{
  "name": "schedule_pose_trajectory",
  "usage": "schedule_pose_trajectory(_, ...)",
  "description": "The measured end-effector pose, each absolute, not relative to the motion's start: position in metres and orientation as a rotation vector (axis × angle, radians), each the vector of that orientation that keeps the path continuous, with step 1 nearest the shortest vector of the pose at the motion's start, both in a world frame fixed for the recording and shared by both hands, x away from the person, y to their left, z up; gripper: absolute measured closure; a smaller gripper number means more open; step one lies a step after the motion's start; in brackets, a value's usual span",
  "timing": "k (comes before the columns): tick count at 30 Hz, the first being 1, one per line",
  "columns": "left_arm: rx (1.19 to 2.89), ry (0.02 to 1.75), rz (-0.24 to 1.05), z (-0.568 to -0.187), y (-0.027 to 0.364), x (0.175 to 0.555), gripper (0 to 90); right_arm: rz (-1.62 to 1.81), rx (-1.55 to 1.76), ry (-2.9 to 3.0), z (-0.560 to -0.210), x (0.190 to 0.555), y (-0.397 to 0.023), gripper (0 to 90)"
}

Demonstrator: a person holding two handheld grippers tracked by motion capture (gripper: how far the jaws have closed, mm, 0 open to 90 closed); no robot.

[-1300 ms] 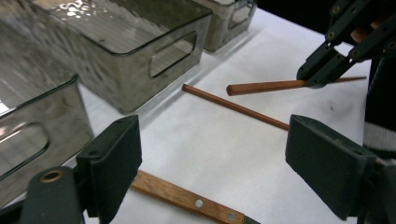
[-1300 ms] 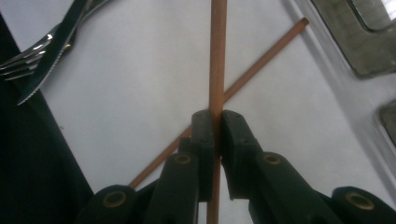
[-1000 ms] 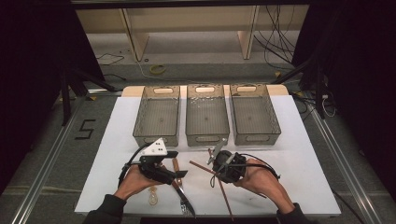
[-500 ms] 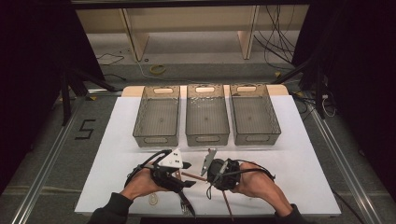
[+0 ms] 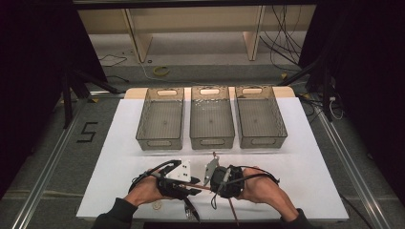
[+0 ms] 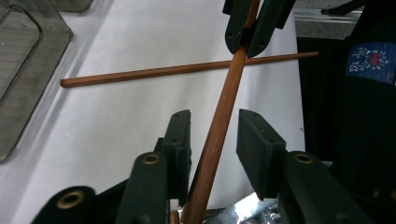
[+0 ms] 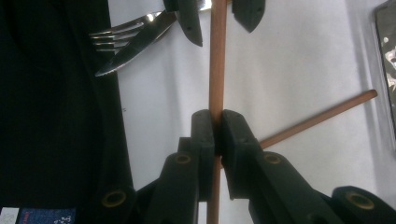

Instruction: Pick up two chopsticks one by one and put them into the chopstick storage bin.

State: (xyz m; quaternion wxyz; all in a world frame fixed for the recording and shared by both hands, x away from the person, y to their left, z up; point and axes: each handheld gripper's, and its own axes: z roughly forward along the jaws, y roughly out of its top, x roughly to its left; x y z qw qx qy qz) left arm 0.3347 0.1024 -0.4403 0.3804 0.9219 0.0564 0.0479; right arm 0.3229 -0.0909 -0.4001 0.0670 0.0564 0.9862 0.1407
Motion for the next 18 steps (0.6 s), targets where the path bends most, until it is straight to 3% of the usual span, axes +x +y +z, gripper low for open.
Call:
schedule_pose_trajectory(3,2.357,0.129,0.111,-0.4404,0.1025,0.3345,71.9,0.426,0.147,2.974,-0.4013,0.3205,-0.0904,84.2)
schedule_pose_trajectory(16,2.389,0.061,0.079,-0.4431,0.1013,0.3317,82.1,0.412,0.123,2.959,-0.4018,0.3215,-0.0924,81.2)
schedule_pose_trajectory(17,2.397,0.068,0.093,-0.4436,0.1020,0.3317,82.2,0.411,0.161,2.946,-0.4003,0.3240,-0.0946,75.5)
schedule_pose_trajectory(18,2.388,0.082,0.091,-0.4443,0.1035,0.3321,82.2,0.411,0.161,2.946,-0.4003,0.3240,-0.0946,75.5)
